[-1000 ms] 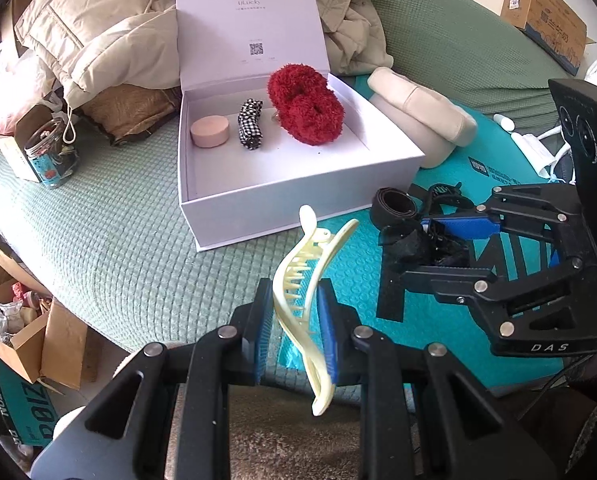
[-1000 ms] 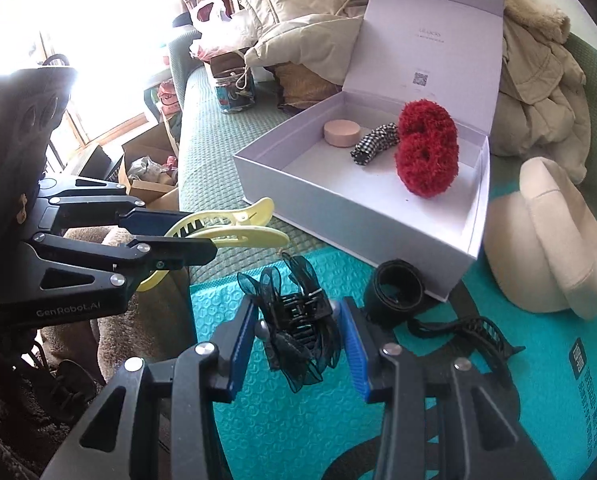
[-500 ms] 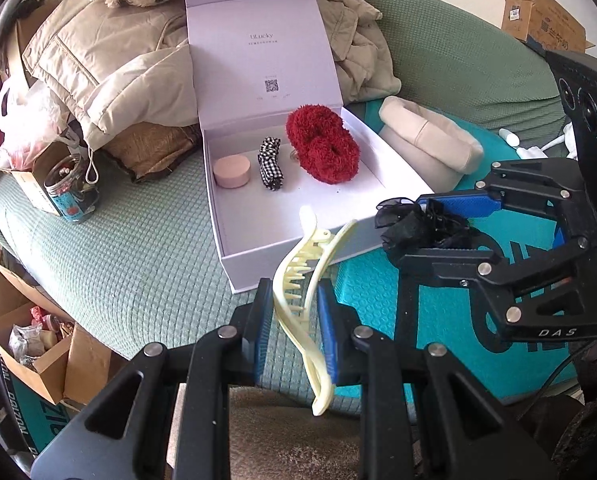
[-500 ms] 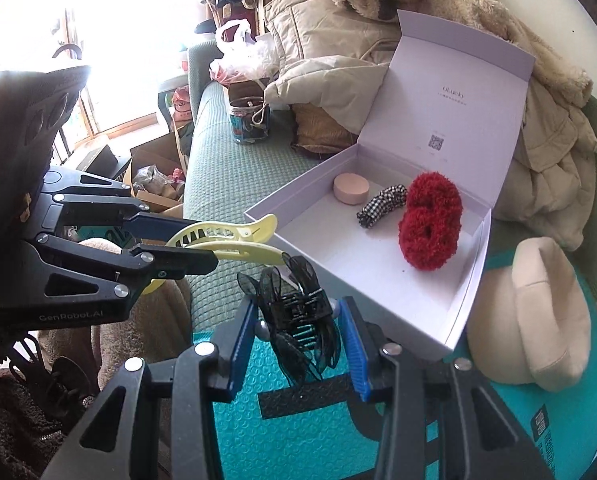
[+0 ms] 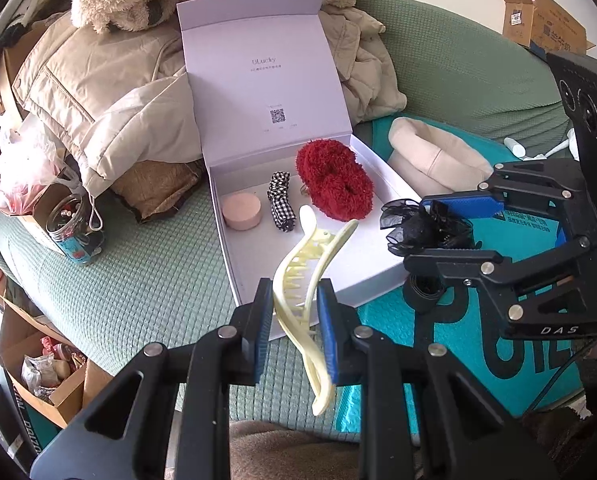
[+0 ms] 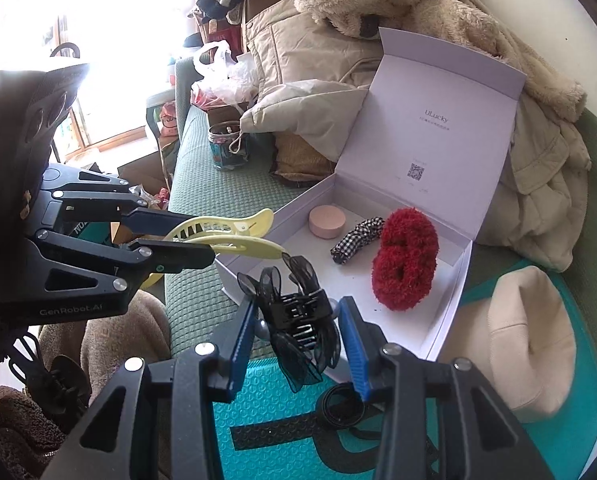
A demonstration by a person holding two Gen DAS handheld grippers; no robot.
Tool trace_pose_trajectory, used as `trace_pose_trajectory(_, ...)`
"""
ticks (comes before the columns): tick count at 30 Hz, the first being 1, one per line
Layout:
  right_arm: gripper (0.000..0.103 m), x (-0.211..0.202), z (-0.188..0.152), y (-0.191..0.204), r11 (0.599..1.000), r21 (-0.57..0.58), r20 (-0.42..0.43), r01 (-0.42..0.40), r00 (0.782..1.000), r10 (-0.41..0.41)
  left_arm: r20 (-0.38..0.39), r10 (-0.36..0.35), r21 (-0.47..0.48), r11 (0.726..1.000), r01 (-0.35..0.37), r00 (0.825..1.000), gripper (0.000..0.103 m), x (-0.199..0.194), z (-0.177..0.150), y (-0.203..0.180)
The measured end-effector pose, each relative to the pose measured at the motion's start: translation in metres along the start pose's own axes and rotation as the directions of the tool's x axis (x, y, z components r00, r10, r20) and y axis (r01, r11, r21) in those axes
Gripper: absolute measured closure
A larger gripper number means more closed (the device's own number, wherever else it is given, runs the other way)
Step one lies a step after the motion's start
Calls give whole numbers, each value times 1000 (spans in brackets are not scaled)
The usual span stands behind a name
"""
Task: Organize objects
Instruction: 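Lift both claw clips and carry them over the white box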
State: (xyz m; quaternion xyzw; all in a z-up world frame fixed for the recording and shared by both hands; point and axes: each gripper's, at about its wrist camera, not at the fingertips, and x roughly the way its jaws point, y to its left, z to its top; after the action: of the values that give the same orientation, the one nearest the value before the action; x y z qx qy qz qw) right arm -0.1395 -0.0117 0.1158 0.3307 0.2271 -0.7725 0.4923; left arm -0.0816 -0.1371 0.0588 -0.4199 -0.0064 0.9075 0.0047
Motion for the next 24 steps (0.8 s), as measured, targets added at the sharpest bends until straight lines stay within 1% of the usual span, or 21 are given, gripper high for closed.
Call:
trace_pose_trajectory(13, 61, 29, 9, -22, 1000, 27, -23, 6, 1000, -6, -57, -20, 10, 1000, 21, 998, 82, 44, 13, 7)
trace_pose_trajectory(21, 61, 49, 17, -40, 999, 42, -39, 7, 999, -6, -71, -45, 14, 999, 46, 996, 82, 69, 26, 14)
trace_pose_trajectory(24, 61, 56, 20, -46, 999, 47, -45, 7, 999, -5, -79, -44, 17, 999, 46, 996, 82, 79, 31, 15)
